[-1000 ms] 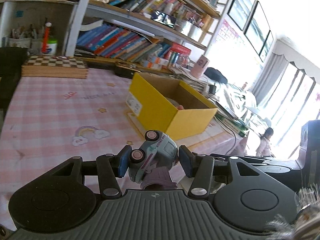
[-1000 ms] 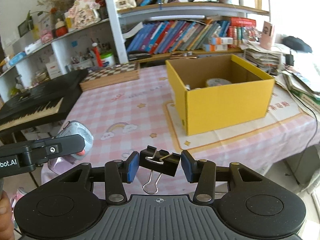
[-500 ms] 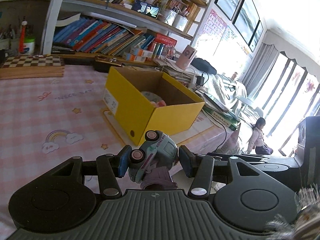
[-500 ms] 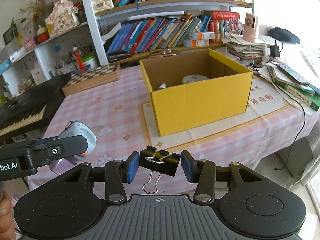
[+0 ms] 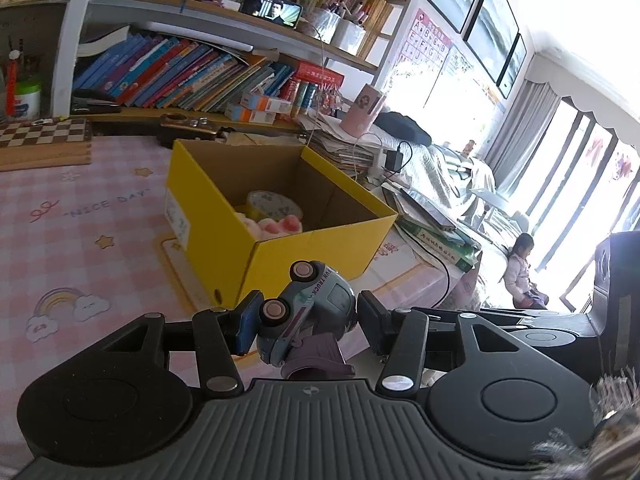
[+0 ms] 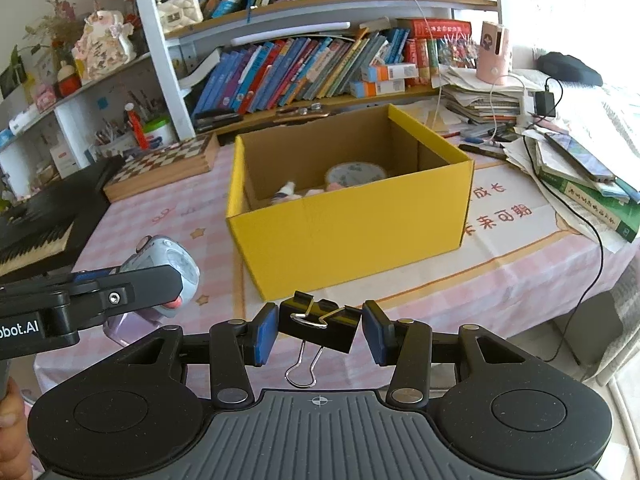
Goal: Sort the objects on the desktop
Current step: 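Carry the grey toy car and binder clip over the yellow box with both tools, then lower both held items into the yellow box and open both tools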
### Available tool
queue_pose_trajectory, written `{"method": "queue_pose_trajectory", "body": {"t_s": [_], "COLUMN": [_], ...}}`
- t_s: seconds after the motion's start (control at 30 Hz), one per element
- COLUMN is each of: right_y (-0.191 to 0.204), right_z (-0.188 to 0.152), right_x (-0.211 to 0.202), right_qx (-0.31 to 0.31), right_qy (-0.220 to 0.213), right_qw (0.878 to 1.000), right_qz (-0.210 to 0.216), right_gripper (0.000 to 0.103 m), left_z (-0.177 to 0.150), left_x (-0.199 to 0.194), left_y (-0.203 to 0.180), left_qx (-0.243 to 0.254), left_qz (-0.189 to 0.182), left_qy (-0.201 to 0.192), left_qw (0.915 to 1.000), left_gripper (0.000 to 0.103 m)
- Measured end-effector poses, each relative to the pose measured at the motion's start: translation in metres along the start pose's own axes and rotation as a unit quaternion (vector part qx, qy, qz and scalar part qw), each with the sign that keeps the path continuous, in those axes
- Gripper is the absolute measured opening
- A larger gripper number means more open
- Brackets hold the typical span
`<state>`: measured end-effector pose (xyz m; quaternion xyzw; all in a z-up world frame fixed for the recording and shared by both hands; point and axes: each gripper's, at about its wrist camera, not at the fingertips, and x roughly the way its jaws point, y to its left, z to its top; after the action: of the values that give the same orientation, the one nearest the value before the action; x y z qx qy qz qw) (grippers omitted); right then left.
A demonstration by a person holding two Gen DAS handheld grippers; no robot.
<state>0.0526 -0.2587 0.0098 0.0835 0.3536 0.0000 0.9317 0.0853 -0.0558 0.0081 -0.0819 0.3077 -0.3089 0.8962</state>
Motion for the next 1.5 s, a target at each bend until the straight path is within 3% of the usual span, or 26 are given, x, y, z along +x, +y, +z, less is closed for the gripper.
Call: {"method": "queue_pose_trajectory", "body": {"t_s": [0.43, 0.63, 0.9, 1.03, 1.1, 1.2, 1.33, 1.5], "right_y": [-0.051, -0.058, -0.059, -0.053, -0.052, -0.044, -0.034, -0.027], "right_z": [0.041, 0.076, 0.12, 0.141, 0.149, 0.161, 0.169, 0.168], "right_x": [0.019, 0.034, 0.082, 0.119, 0.141, 0.173, 0.199, 0.218], "right_qx": [-0.009, -0.042, -0.11, -0.162, -0.182, -0.211, -0.256, -0.292], "right_qy": [-0.026, -0.057, -0.059, -0.04, -0.018, 0.025, 0.066, 0.096], "right_qw": [0.999, 0.996, 0.988, 0.981, 0.979, 0.973, 0.961, 0.948], "right_qz": [0.028, 0.057, 0.094, 0.096, 0.09, 0.085, 0.085, 0.086], "right_gripper": [0.046, 0.046, 0.046, 0.046, 0.046, 0.046, 0.046, 0.046], "left_z": [0.031, 0.058, 0.094, 0.108, 0.114, 0.121, 0.125, 0.125], "left_x": [0.051, 0.069, 0.106, 0.133, 0.148, 0.17, 0.192, 0.205], "left_y": [-0.036, -0.042, -0.034, -0.026, -0.02, -0.011, 0.005, 0.015], "left_qx": [0.021, 0.028, 0.033, 0.038, 0.043, 0.047, 0.029, 0.017], "left_qz": [0.021, 0.043, 0.085, 0.105, 0.115, 0.129, 0.144, 0.159], "left_qy": [-0.015, -0.042, -0.054, -0.044, -0.032, -0.007, 0.021, 0.034], "left_qw": [0.9994, 0.9978, 0.9944, 0.9927, 0.9919, 0.9905, 0.9889, 0.9865], "left_gripper": [0.049, 0.049, 0.049, 0.048, 0.04, 0.036, 0.026, 0.024]}}
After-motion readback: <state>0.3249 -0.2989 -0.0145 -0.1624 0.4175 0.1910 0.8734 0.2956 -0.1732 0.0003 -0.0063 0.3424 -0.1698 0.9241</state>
